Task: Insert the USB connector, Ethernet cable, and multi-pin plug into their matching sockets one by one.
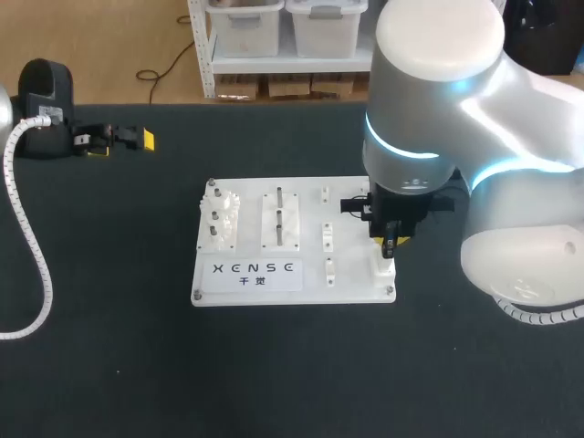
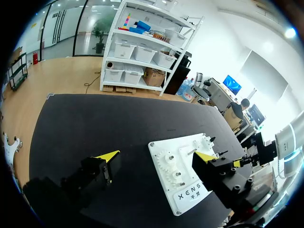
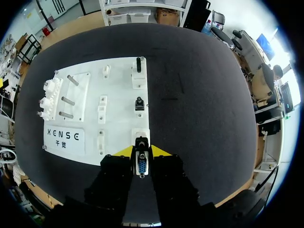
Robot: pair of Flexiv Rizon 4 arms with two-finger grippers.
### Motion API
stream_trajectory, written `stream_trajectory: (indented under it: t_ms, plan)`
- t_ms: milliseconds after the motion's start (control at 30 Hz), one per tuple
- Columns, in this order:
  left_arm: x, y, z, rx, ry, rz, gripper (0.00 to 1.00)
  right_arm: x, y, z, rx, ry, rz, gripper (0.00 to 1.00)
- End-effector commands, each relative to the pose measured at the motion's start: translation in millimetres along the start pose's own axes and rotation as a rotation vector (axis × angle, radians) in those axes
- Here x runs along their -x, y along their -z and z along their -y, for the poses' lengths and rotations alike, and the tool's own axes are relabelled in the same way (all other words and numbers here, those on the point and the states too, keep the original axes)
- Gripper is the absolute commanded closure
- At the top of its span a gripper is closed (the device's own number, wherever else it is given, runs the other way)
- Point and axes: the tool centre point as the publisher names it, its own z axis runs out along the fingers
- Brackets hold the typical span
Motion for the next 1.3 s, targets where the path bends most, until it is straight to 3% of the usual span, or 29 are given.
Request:
stream_trajectory:
  t_ms: [33, 1300]
  plan:
    - [0.0, 0, 0.0, 0.0, 0.0, 0.0, 0.0, -8, -11, 0, -0.001, -0.002, 0.006, 1.0]
    - [0.0, 0, 0.0, 0.0, 0.0, 0.0, 0.0, -11, -27, 0, -0.031, -0.001, -0.038, 1.0]
